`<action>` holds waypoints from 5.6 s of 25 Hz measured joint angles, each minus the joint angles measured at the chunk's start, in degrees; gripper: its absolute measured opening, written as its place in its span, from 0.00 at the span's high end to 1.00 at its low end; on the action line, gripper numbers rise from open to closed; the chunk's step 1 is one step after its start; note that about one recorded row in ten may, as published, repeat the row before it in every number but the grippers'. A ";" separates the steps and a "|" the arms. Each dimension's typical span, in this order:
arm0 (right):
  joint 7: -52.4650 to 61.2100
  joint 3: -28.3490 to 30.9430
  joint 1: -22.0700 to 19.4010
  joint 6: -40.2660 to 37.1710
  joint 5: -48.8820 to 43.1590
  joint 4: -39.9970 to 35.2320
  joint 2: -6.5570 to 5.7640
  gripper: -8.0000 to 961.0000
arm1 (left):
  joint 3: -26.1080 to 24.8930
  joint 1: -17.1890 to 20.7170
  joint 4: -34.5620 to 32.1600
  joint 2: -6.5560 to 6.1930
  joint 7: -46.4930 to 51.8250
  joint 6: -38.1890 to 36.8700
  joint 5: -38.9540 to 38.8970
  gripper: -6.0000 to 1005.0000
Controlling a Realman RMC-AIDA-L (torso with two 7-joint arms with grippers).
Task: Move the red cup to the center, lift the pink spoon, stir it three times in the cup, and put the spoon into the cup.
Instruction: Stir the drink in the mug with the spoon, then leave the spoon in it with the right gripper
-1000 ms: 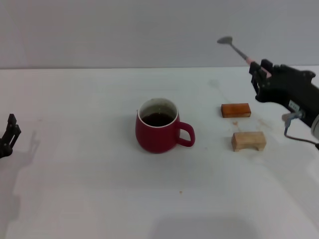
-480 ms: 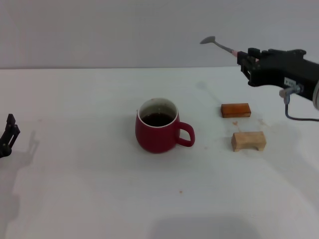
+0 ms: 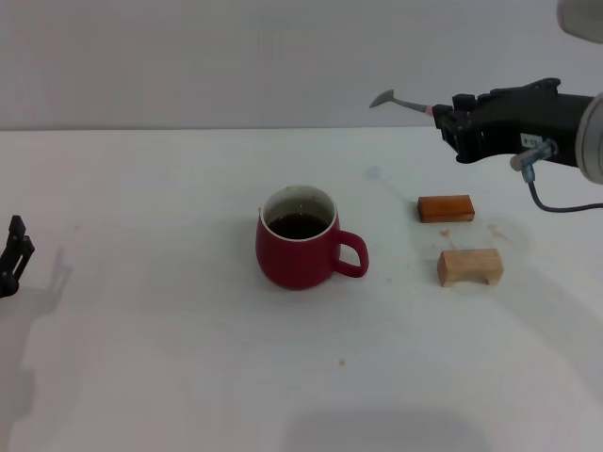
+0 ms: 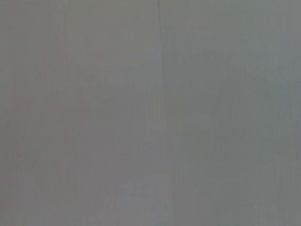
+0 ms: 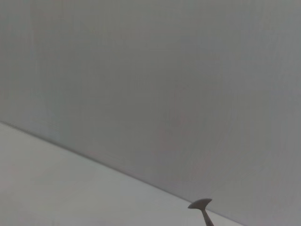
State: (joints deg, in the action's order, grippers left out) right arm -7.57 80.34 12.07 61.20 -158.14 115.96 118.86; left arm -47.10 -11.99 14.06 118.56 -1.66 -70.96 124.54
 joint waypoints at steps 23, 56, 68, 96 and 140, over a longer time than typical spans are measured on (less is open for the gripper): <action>2.79 -1.89 12.13 14.87 -4.14 -0.39 0.15 0.83 | -0.18 -1.02 0.01 -0.17 -0.05 -0.11 0.00 0.14; 6.50 -11.72 14.90 13.03 -4.13 -9.61 0.30 0.83 | -0.19 -1.10 -0.09 -0.08 0.00 0.82 0.00 0.14; 6.59 -13.39 17.37 9.19 -0.55 -16.19 0.44 0.83 | -0.18 -1.26 -0.09 -0.08 0.00 1.01 0.00 0.14; 6.20 -8.30 19.94 7.96 5.09 -20.77 0.08 0.83 | -0.79 -3.12 -0.71 -0.08 -0.03 3.42 -0.10 0.14; 5.19 -2.07 25.57 6.54 6.49 -31.26 0.14 0.83 | -0.80 -3.29 -1.31 -0.17 -0.10 3.82 -0.09 0.14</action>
State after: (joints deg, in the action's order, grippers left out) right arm -2.38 78.27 37.64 67.74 -151.65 84.69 119.00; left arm -47.90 -15.29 12.76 118.39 -1.76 -67.14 124.45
